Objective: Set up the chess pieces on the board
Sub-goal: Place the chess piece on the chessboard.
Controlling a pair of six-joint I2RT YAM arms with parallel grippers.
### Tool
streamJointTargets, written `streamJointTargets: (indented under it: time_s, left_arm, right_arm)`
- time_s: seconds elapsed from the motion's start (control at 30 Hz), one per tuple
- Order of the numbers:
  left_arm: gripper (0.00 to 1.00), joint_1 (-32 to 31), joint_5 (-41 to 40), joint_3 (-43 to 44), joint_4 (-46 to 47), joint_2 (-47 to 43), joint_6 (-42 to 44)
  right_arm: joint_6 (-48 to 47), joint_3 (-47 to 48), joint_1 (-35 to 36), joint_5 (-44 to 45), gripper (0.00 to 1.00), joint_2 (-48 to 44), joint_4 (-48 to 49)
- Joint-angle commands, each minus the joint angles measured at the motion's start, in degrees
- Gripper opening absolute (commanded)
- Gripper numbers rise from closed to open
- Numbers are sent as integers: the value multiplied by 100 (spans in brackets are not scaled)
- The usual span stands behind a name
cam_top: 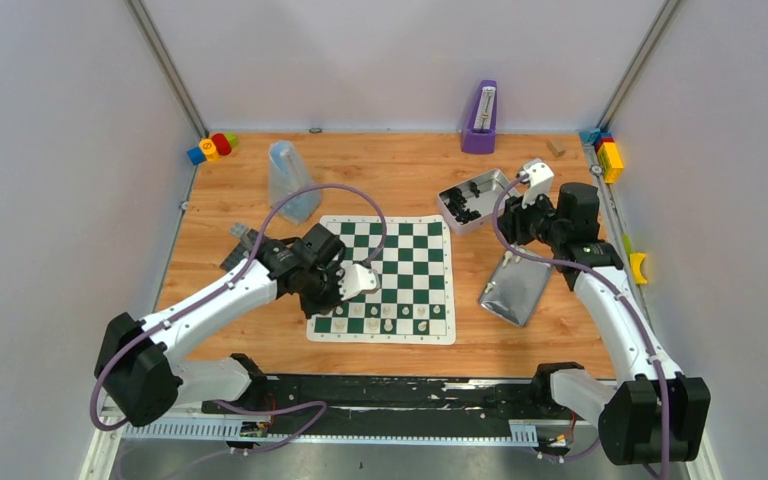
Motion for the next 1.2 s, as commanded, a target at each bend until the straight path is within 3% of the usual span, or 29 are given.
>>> streamJointTargets:
  time_s: [0.0,0.57,1.17]
  left_arm:
    - [17,67,-104,-429,-28,-360,345]
    - [20,67,8,-844,700,410,521]
    - [24,65,-48,-1115,1065,643,562]
  right_arm:
    - [-3,84,-30,5,35,76,78]
    - [-39,59,-78,-48,35,165,56]
    - [-43,68,-144,-109,35,193,29]
